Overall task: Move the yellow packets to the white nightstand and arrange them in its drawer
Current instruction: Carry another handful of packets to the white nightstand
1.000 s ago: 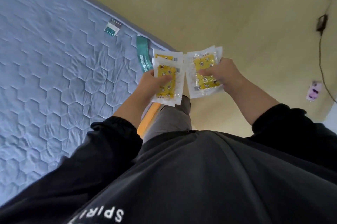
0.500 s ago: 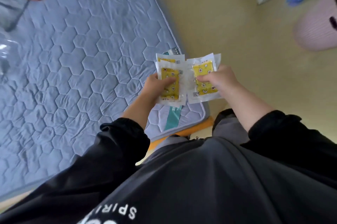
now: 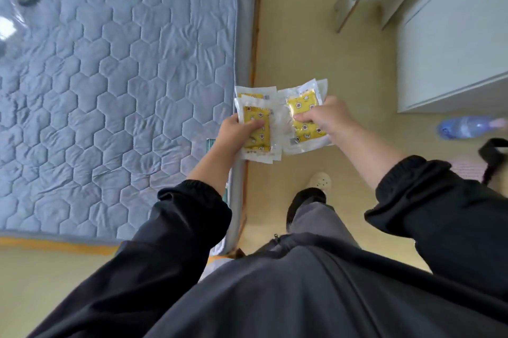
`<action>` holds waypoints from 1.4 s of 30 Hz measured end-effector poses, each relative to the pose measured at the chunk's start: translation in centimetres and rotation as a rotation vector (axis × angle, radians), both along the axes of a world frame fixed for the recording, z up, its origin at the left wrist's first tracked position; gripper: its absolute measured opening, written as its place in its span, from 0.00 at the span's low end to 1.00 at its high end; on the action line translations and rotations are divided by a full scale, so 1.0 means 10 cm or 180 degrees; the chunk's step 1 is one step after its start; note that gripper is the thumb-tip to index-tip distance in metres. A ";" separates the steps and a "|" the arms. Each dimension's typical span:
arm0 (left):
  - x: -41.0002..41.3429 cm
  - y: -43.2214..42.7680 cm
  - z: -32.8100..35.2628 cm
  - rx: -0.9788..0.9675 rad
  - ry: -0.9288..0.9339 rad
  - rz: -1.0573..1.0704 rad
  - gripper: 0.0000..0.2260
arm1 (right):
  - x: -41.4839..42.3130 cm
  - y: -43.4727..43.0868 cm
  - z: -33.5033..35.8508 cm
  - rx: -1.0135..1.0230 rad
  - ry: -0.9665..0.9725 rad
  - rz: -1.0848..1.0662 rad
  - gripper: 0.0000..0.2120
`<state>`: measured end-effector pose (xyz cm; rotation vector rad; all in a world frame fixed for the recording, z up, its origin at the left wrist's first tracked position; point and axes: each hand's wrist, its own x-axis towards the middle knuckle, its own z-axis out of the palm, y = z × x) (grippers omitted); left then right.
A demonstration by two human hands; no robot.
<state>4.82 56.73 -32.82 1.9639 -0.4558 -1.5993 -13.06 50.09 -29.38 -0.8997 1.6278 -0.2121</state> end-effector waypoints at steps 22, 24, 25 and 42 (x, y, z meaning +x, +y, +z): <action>0.25 -4.38 0.32 -0.0376 0.0032 -0.0515 0.09 | 0.16 -3.98 0.16 -0.0229 0.0130 -0.0554 0.34; 0.40 -4.86 0.43 -0.0399 0.0005 -0.0604 0.09 | 0.32 -4.39 0.27 -0.0229 0.0139 -0.0633 0.31; 0.46 -5.08 0.48 -0.0412 -0.0003 -0.0630 0.10 | 0.39 -4.58 0.32 -0.0213 0.0131 -0.0675 0.31; 0.88 -9.42 0.46 -0.0600 -0.0128 -0.0604 0.14 | 0.67 -8.88 0.33 -0.0330 -0.0100 -0.0803 0.30</action>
